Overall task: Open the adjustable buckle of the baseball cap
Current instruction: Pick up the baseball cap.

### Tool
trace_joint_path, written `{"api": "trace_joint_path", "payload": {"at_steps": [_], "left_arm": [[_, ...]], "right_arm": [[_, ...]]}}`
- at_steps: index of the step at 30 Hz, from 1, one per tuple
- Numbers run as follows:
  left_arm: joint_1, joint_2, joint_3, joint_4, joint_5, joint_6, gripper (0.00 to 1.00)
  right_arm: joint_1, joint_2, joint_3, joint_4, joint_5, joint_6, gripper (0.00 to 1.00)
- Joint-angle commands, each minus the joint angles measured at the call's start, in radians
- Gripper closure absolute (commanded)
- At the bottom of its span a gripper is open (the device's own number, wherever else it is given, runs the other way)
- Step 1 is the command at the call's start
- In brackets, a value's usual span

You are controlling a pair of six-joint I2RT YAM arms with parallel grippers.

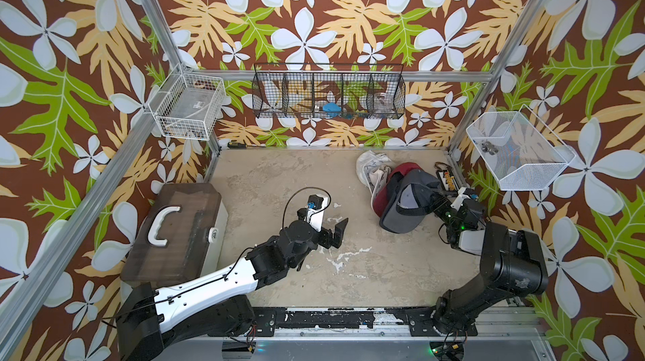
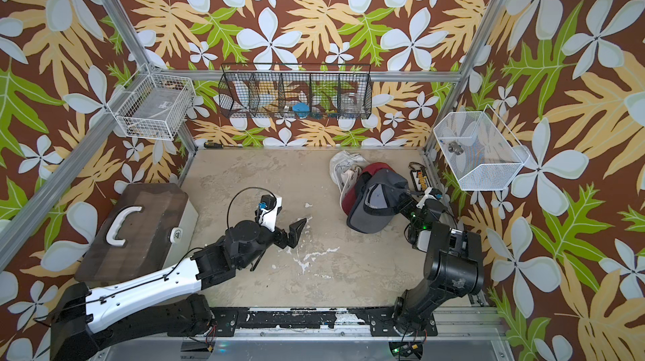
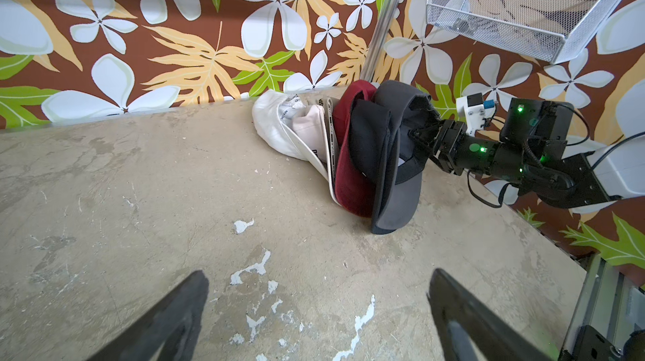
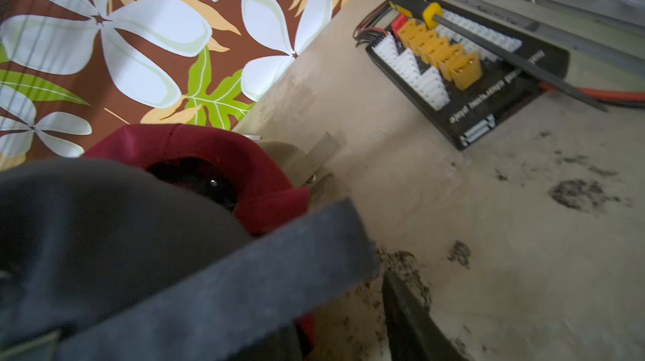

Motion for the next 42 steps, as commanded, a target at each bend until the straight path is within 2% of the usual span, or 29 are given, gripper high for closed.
{"api": "trace_joint_path", "payload": {"at_steps": [1,2,7,13,23,28,42], "left_arm": [[0.007,0.007,0.01,0.027,0.006,0.015,0.0],[0.008,0.01,0.012,0.025,0.007,0.013,0.0],[0.009,0.004,0.018,0.019,0.002,0.007,0.0],[0.009,-0.024,0.03,-0.002,-0.005,-0.003,0.0],[0.009,-0.102,0.057,-0.054,-0.006,-0.024,0.0],[0.009,-0.145,0.063,-0.075,0.004,-0.038,0.0],[0.003,-0.181,0.112,-0.111,0.055,-0.054,0.02]], "right_arm": [[0.003,0.008,0.001,0.064,-0.031,0.009,0.64],[0.003,0.012,0.0,0.073,-0.039,0.013,0.74],[0.003,0.012,-0.009,0.082,-0.059,0.028,1.0],[0.031,-0.091,-0.021,0.008,-0.039,-0.005,1.0],[0.153,-0.443,0.043,-0.336,0.045,-0.198,1.0],[0.21,-0.575,0.077,-0.453,0.046,-0.271,1.0],[0.363,-0.827,0.087,-0.639,0.068,-0.416,0.99]]}}
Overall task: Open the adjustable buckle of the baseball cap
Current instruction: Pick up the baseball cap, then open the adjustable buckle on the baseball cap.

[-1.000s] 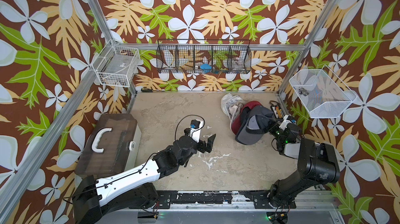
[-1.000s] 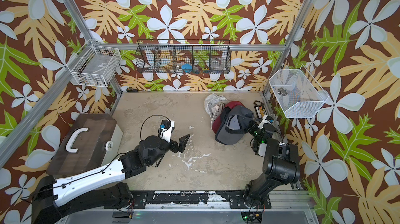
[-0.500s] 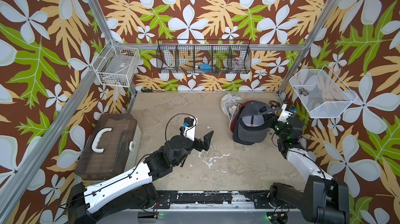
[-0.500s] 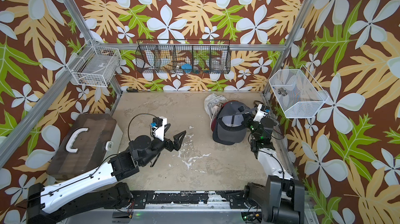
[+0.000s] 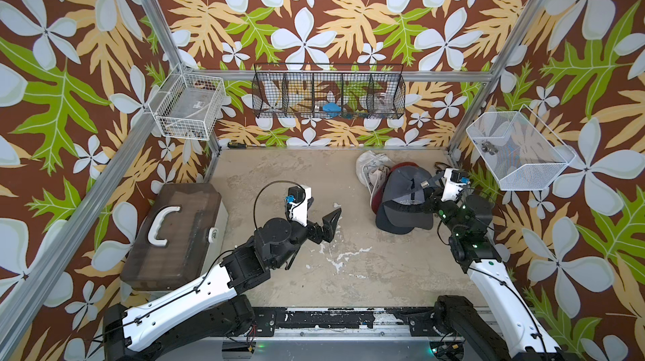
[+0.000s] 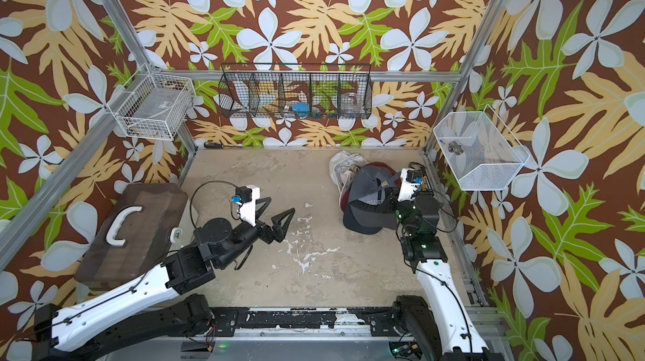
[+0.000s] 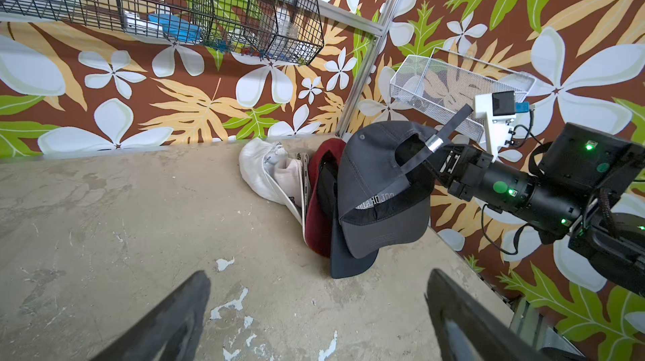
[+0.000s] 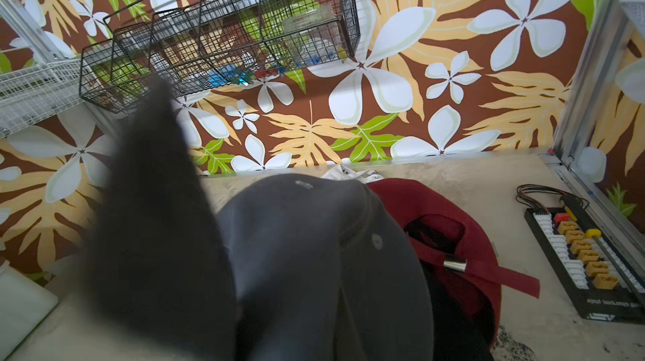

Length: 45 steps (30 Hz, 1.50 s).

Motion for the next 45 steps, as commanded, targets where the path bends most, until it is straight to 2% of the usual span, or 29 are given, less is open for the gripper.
{"api": "trace_joint_path", "payload": {"at_steps": [1,8,20,29,39,45], "left_arm": [[-0.003,-0.001,0.023,-0.004,0.029,0.007,0.02],[-0.031,0.05,0.121,-0.044,0.04,0.047,0.02],[-0.069,0.128,0.238,-0.076,0.123,0.074,0.03],[-0.073,0.194,0.305,-0.123,0.217,0.085,0.03],[-0.073,0.261,0.361,-0.157,0.3,0.089,0.03],[-0.073,0.292,0.37,-0.164,0.321,0.097,0.03]], "right_arm": [[0.037,-0.037,0.006,-0.04,0.002,-0.054,0.99],[0.186,-0.071,0.043,-0.12,0.014,-0.135,1.0],[0.371,-0.09,0.04,-0.152,-0.016,-0.142,1.0],[0.454,-0.097,0.029,-0.148,-0.112,-0.125,1.0],[0.541,-0.101,-0.009,-0.12,-0.094,-0.103,1.0],[0.552,-0.115,-0.029,-0.085,-0.141,-0.067,1.0]]}}
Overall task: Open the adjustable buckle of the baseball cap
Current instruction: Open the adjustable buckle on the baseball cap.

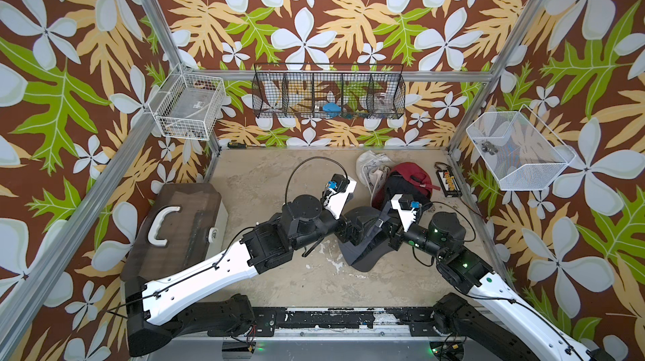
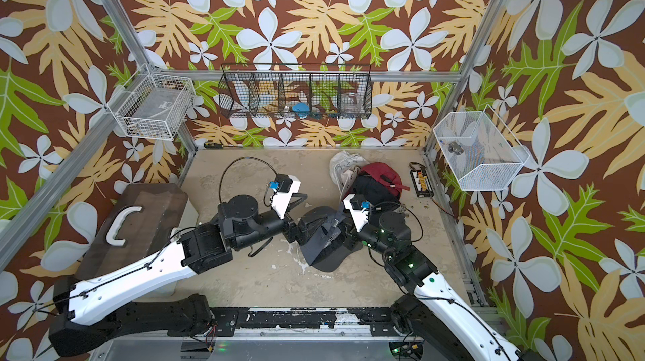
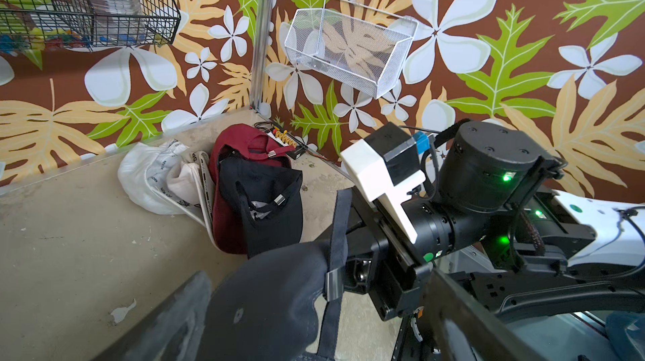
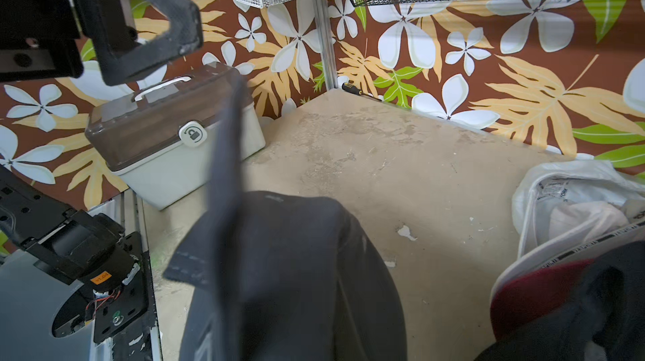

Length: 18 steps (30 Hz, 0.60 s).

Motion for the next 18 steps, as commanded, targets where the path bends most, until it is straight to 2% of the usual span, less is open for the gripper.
{"api": "trace_joint_path", "payload": {"at_steps": [1,11,18], "left_arm": [[-0.001,0.012,0.009,0.003,0.029,0.013,0.03],[-0.001,0.062,0.028,0.022,0.075,-0.001,0.04],[0.0,0.092,0.041,0.036,0.107,0.001,0.1]], "right_arm": [[0.006,-0.01,-0.006,0.071,-0.039,0.036,1.0],[0.026,-0.027,-0.021,0.079,-0.069,0.05,1.0],[0.049,-0.018,-0.035,0.099,-0.068,0.058,1.0]]}}
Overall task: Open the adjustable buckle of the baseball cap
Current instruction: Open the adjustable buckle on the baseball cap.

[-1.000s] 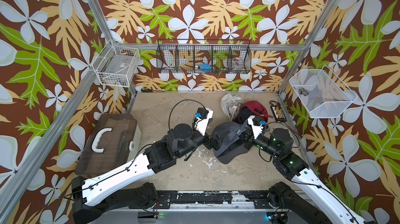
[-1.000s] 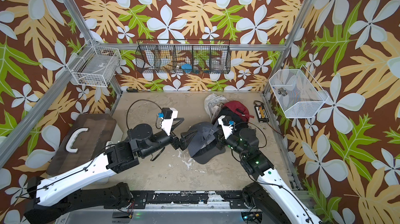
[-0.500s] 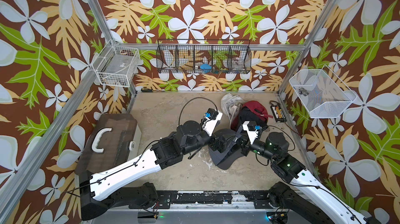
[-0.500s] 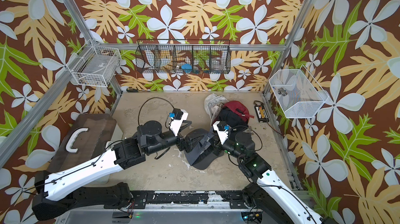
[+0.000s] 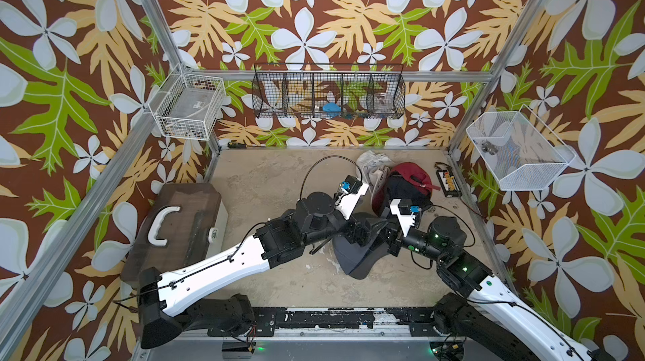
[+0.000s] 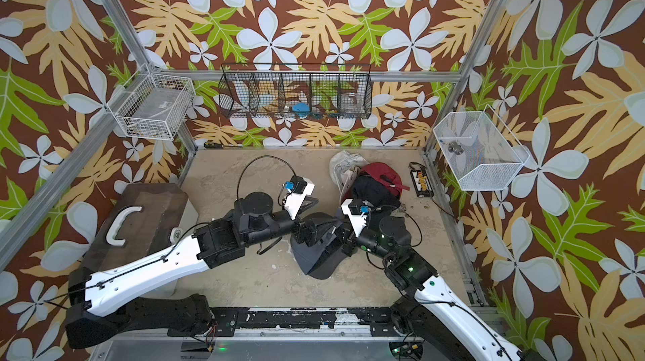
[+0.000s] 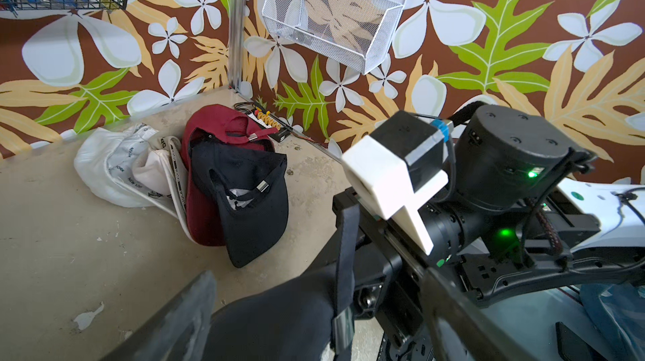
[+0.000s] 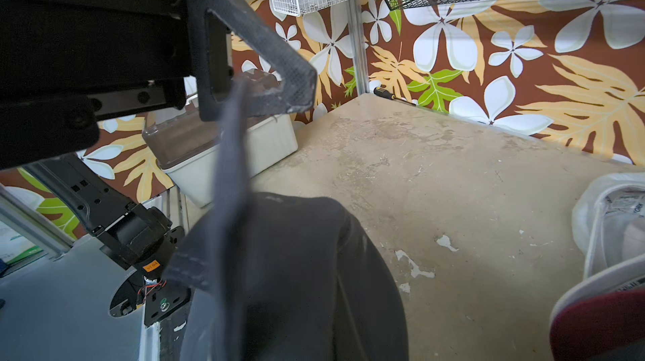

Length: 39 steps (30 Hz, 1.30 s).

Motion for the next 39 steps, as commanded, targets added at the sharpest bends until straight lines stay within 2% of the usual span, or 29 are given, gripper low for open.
{"api": "trace_joint_path", "payload": {"at_steps": [1,12,25,29,39], "left_arm": [[0.0,0.01,0.013,0.026,0.032,0.0,0.11],[-0.001,0.023,-0.015,0.054,0.073,-0.024,0.23],[0.0,0.058,-0.007,0.063,0.117,-0.035,0.24],[0.0,0.06,-0.005,0.07,0.122,-0.038,0.3],[0.0,0.059,-0.013,0.069,0.138,-0.03,0.59]], "right_arm": [[0.009,0.003,-0.006,0.055,-0.008,0.011,1.0],[0.022,0.012,-0.024,0.095,-0.012,0.031,1.0],[0.071,0.03,-0.014,0.115,-0.013,0.042,1.0],[0.083,0.035,-0.018,0.119,-0.003,0.042,1.0],[0.083,0.027,-0.03,0.124,0.019,0.042,1.0]]}}
